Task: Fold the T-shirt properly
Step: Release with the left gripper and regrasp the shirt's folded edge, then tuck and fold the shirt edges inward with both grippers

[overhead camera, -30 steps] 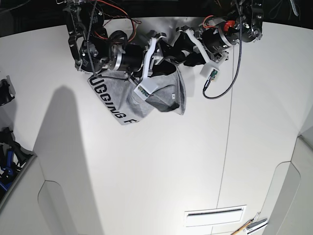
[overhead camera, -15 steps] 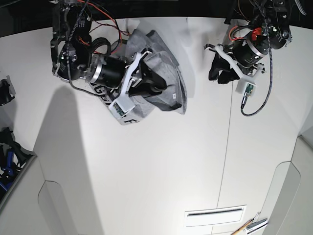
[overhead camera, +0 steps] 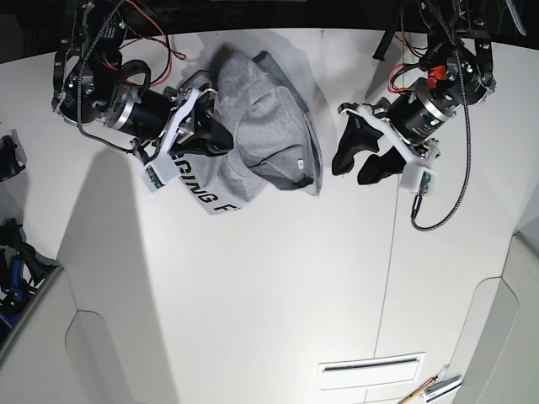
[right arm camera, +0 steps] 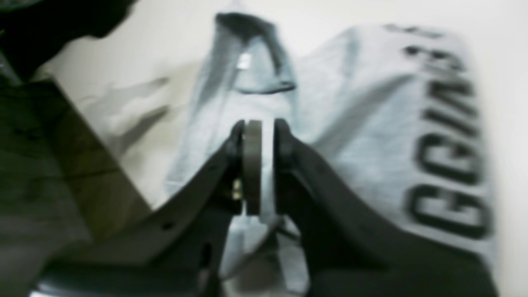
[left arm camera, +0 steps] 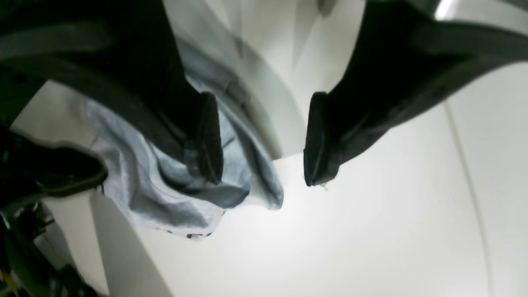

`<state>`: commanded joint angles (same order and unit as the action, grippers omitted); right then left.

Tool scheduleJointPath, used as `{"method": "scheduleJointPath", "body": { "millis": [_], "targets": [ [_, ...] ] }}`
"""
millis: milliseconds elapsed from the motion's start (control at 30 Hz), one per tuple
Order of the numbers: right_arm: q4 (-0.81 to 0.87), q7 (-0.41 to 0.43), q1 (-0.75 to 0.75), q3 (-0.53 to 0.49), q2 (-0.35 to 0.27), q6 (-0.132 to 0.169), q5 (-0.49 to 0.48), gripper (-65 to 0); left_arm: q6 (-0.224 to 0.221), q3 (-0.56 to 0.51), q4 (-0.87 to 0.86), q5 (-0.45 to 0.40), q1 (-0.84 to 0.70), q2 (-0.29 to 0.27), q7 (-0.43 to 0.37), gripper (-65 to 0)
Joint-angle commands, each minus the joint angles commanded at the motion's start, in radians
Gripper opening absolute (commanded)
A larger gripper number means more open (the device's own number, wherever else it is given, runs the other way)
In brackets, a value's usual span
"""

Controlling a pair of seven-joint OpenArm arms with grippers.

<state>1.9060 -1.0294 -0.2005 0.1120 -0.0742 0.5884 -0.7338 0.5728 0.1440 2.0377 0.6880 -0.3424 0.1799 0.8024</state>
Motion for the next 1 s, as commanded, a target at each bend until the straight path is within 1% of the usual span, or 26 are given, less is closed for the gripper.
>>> {"method": "scheduleJointPath", "body": {
  "millis": [100, 133, 200, 367, 400, 433, 533, 567, 633, 667, 767, 833, 867, 933, 967, 1000],
  "targets": [
    [-0.001, 0.013, -0.031, -0.026, 0.0, 0.0, 0.001, -38.4, 0.0, -0.055, -0.032, -0.003, 0.027, 0.0, -0.016, -30.1],
    [-0.001, 0.012, -0.034, -0.031, 0.0, -0.001, 0.001, -35.1, 0.0, -0.072, -0.048, -0.025, 0.042, 0.0, -0.028, -30.1],
    [-0.001, 0.011, -0.037, -0.034, 0.0, -0.001, 0.001, -34.6, 0.0, -0.11, -0.088, -0.091, 0.075, -0.003, -0.047, -30.1],
    [-0.001, 0.008, -0.06, -0.034, 0.0, -0.001, 0.001, -34.6, 0.0, -0.196, -0.208, -0.106, 0.143, -0.003, -0.055, -28.4],
    [-0.001, 0.008, -0.061, -0.034, 0.0, -0.001, 0.001, -34.6, -0.002, -0.201, -0.222, -0.108, 0.157, -0.003, -0.066, -28.4],
    [-0.001, 0.008, -0.061, -0.034, 0.0, -0.001, 0.001, -34.6, -0.014, -0.202, -0.229, -0.121, 0.169, -0.003, -0.074, -28.5],
    [-0.001, -0.022, -0.063, -0.034, 0.0, -0.001, 0.0, -34.6, -0.043, -0.202, -0.229, -0.2, 0.198, -0.003, -0.077, -28.5],
    [-0.001, -0.033, -0.069, -0.035, 0.0, 0.0, 0.0, -34.6, -0.046, -0.202, -0.229, -0.215, 0.198, -0.002, -0.077, -29.1],
    [0.0, -0.033, -0.091, -0.042, 0.0, 0.016, 0.001, -34.6, -0.045, -0.202, -0.231, -0.222, 0.195, -0.002, -0.074, -32.2],
    [0.0, -0.03, -0.097, -0.052, 0.0, 0.019, 0.001, -34.6, -0.045, -0.202, -0.231, -0.221, 0.195, -0.002, -0.073, -34.1],
    [0.0, -0.01, -0.09, -0.111, -0.001, 0.019, 0.016, -34.0, -0.045, -0.202, -0.232, -0.22, 0.195, -0.003, -0.074, -34.5],
    [0.0, 0.009, -0.088, -0.177, -0.001, 0.019, 0.068, -31.0, -0.045, -0.202, -0.232, -0.22, 0.195, -0.002, -0.074, -34.5],
    [0.0, 0.009, -0.089, -0.217, -0.001, 0.019, 0.111, -30.3, -0.045, -0.202, -0.232, -0.22, 0.195, -0.002, -0.074, -34.5],
    [0.0, 0.019, -0.088, -0.302, -0.004, 0.018, 0.236, -30.3, -0.045, -0.202, -0.232, -0.221, 0.195, -0.002, -0.074, -34.5],
    [0.0, 0.044, -0.088, -0.346, -0.013, 0.017, 0.298, -30.3, -0.045, -0.202, -0.232, -0.221, 0.195, -0.002, -0.074, -34.5],
    [0.0, 0.075, -0.088, -0.389, -0.027, 0.009, 0.356, -30.3, -0.045, -0.202, -0.232, -0.222, 0.195, -0.002, -0.074, -34.5]
  ]
}}
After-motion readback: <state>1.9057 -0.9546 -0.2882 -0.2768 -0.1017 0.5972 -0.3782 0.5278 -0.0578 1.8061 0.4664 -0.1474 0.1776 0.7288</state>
